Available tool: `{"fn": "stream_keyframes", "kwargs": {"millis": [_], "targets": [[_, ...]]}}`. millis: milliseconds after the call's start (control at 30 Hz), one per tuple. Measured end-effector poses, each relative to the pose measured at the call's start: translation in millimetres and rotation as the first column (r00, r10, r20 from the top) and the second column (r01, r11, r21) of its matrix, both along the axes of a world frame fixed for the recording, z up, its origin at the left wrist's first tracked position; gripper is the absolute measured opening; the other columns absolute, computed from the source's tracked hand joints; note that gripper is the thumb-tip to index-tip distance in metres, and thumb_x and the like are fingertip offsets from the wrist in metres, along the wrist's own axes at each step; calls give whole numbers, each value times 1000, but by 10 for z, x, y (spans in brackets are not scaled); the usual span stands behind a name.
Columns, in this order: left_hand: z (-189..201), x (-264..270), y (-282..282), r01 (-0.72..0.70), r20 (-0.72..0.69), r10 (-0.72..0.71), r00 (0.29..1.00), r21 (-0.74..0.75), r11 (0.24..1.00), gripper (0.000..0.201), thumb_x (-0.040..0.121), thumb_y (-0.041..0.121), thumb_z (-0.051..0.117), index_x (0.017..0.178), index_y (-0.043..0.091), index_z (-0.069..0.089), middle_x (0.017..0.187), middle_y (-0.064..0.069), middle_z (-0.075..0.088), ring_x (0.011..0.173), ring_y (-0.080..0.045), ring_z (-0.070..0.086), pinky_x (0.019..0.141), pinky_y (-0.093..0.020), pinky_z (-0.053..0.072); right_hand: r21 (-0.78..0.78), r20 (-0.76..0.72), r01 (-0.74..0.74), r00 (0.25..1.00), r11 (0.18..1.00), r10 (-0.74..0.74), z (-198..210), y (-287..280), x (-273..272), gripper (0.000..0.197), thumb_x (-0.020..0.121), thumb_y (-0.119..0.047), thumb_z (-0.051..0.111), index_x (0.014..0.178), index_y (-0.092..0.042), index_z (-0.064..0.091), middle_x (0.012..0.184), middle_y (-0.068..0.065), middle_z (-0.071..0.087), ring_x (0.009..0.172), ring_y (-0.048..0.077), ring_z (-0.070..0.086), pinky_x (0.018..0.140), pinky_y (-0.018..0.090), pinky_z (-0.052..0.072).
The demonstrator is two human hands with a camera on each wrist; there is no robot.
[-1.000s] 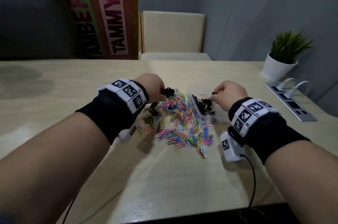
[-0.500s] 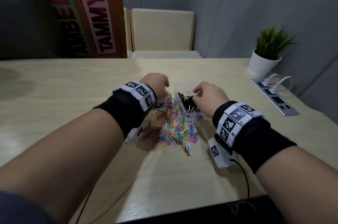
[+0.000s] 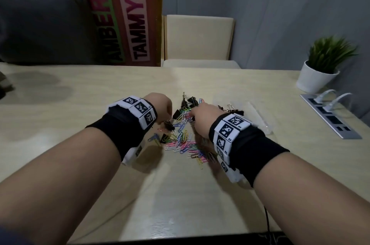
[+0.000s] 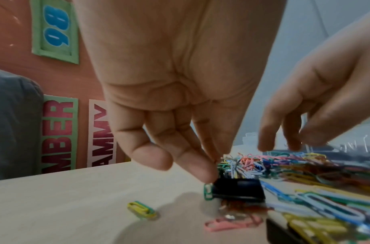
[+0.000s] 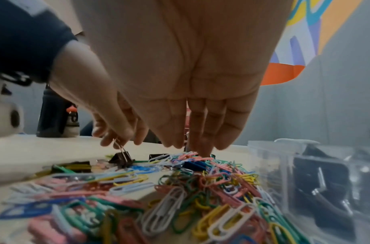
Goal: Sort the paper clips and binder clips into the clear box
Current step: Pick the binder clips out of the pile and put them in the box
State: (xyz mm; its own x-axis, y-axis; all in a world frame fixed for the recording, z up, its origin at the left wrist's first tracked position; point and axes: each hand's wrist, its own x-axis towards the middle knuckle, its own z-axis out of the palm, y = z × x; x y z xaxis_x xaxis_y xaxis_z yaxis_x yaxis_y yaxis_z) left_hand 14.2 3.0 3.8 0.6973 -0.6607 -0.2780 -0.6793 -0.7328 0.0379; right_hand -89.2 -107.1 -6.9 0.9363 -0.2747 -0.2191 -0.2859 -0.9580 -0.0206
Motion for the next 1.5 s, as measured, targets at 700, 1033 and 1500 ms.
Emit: {"fn": "stream_keyframes", "kwargs": {"millis": [700, 1033, 1500], "targets": [[33, 96, 57, 102, 78, -88, 993, -207, 973, 28, 97, 21, 51, 110, 12, 74, 109, -4, 73, 101, -24, 66, 79, -29, 49, -58, -75, 99, 992, 993, -103, -45, -27, 179, 28, 95, -34, 52, 88, -8, 60, 81, 5, 60, 76, 24, 59, 67, 30, 47], [50, 74, -3, 8, 75, 16, 997, -309, 951, 24, 91, 12, 54, 101, 13, 76, 104, -4, 73, 97, -23, 66, 73, -28, 50, 6, 13, 200, 980, 980, -200, -143, -19, 190, 26, 91, -17, 56, 115, -8, 55, 113, 12, 58, 86, 27, 59, 70, 33, 47], [65, -416, -655, 110, 46, -104, 994, -607, 787, 26, 90, 11, 55, 108, 18, 72, 107, -2, 73, 102, -20, 65, 83, -25, 47, 228, 351, 547, 725, 805, -592, 129, -719, -415, 30, 87, -30, 50, 110, -12, 58, 118, 13, 50, 100, 35, 58, 85, 38, 50]]}}
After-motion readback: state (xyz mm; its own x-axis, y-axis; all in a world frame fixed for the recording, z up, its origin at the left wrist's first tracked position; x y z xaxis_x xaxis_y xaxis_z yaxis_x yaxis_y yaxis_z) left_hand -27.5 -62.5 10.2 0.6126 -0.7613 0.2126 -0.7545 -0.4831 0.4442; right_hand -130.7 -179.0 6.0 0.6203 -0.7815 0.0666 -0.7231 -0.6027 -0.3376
